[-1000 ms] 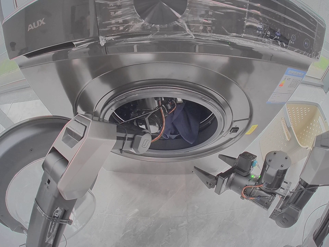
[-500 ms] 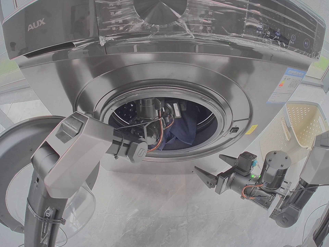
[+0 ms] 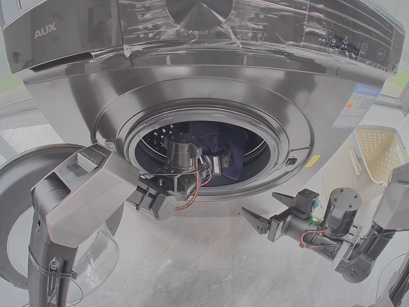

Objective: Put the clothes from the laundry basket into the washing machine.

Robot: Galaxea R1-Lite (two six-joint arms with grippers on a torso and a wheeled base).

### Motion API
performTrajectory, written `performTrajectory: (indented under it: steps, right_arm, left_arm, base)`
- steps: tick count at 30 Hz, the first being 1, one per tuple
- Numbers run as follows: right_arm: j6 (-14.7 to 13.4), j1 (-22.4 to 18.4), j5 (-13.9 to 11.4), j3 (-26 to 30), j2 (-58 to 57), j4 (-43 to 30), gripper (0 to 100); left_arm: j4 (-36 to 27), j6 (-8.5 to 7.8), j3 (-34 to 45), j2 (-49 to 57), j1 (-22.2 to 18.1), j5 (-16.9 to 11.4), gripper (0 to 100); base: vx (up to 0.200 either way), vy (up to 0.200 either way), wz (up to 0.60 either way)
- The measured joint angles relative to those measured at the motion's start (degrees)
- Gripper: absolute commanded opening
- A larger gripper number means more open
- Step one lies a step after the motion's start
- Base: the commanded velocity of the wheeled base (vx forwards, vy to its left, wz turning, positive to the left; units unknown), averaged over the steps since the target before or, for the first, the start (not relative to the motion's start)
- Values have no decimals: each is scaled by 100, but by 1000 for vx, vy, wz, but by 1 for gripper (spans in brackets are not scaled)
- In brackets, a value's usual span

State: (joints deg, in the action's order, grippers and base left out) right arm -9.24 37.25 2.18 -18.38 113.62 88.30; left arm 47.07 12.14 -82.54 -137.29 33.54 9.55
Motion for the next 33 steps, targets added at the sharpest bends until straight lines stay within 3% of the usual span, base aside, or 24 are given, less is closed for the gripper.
performTrajectory:
  steps: [9, 20, 31, 32, 33]
  right_arm:
    - [-9, 12, 2, -5, 2, 0, 100]
    - [-9, 9, 2, -18, 6, 0, 100]
    - [-15, 17, 11, -27, 11, 0, 100]
    - [-15, 17, 9, -27, 11, 0, 100]
    - [-17, 20, 9, -27, 11, 0, 100]
  left_arm:
    - [-62, -115, -792, -450, -55, 13, 0]
    - [-139, 121, -2848, -1058, -165, 228, 0]
    - [91, 135, -3199, -1318, -239, 299, 0]
    - [91, 124, -3201, -1326, -239, 306, 100]
    - [91, 121, -3201, -1331, -239, 312, 100]
  base:
    - [0, 0, 0]
    - [0, 0, 0]
    - [0, 0, 0]
    - [0, 0, 0]
    - [0, 0, 0]
